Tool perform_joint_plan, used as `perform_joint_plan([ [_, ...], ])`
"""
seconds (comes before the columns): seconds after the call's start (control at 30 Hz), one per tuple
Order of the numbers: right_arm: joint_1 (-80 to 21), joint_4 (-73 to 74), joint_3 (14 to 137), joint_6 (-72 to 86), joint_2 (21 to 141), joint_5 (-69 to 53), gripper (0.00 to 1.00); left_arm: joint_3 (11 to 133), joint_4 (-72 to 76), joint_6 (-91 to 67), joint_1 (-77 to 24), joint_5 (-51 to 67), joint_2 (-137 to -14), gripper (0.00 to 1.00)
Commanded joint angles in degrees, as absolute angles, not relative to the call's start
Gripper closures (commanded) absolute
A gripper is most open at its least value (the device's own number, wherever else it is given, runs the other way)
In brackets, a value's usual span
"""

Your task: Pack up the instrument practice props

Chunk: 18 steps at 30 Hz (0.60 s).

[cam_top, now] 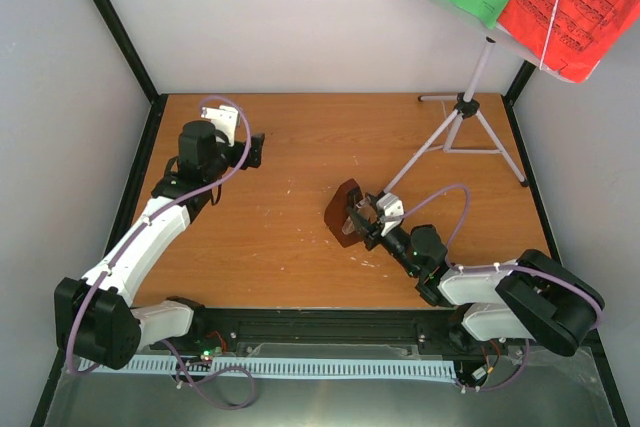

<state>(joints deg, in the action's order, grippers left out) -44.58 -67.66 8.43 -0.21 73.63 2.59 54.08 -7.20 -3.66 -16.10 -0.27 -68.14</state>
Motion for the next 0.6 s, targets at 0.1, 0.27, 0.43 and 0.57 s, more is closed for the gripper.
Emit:
perform_joint_plan([
  [0.1,-45.3,-69.3,7.8,-0.9,74.7,3.4,0.48,54.2,-5.9,-2.7,-15.8,0.7,-67.9,0.00],
  [0.27,-45.4,-69.1,7.8,-1.5,75.6,5.5,0.48,54.1,-6.0,-2.7,-15.8,0.6,-67.7,0.00],
  [0.43,-45.3,-67.6,8.0,-1.9,75.5,7.1,0.48,53.9,-6.0,-2.6,-15.8,0.5,-67.2,0.01],
  [0.57,-45.4,-67.3,8.0,-2.4,75.5,8.0,0.47,53.8,-6.0,-2.5,-15.8,0.5,-67.1,0.00],
])
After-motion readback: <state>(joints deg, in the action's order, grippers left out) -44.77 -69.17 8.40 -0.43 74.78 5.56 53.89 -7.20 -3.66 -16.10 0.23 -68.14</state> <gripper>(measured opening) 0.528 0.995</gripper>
